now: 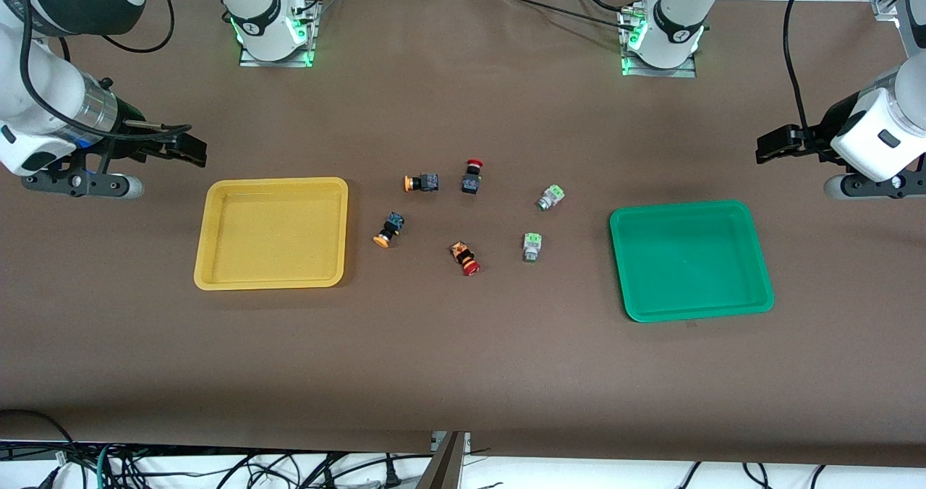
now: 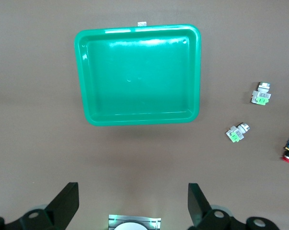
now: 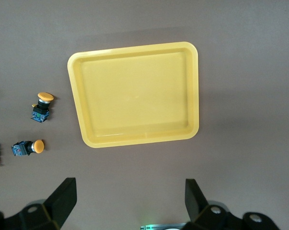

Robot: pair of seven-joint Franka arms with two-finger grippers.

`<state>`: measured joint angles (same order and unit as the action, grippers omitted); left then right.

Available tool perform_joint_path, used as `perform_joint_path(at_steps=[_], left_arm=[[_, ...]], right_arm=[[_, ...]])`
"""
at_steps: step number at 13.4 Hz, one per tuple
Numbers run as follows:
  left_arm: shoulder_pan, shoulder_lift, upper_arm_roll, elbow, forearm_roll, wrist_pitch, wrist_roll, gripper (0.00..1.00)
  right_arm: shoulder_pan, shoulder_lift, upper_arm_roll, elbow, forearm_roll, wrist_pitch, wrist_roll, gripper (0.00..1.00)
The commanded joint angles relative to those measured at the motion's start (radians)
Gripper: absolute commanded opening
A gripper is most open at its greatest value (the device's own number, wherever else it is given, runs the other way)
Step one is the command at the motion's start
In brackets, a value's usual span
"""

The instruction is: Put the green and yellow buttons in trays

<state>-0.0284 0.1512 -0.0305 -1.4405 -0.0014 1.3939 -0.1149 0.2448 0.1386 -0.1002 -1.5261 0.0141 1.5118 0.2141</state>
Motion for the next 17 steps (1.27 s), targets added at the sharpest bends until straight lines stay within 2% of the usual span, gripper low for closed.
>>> perform_joint_path(at_steps=[1, 6, 12, 17], left_arm=[[0.004, 0.011, -0.002, 0.029, 0.006, -0.018, 0.018, 1.00], [0.004, 0.019, 0.000, 0.029, -0.057, -0.016, 0.020, 1.00], [-0.013, 0.031, -0.006, 0.025, -0.060, -0.015, 0.021, 1.00], [-0.100, 0.054, -0.017, 0.012, -0.077, -0.009, -0.008, 1.00]], right_arm=[[-0.009, 0.004, 0.007, 0.018, -0.014, -0.012, -0.004, 1.00], [-0.009, 0.004, 0.007, 0.018, -0.013, -0.010, 0.001, 1.00], [-0.006, 0.006, 0.007, 0.018, -0.010, -0.010, 0.001, 1.00], [-0.005, 0.006, 0.007, 0.018, -0.014, -0.010, -0.001, 1.00]])
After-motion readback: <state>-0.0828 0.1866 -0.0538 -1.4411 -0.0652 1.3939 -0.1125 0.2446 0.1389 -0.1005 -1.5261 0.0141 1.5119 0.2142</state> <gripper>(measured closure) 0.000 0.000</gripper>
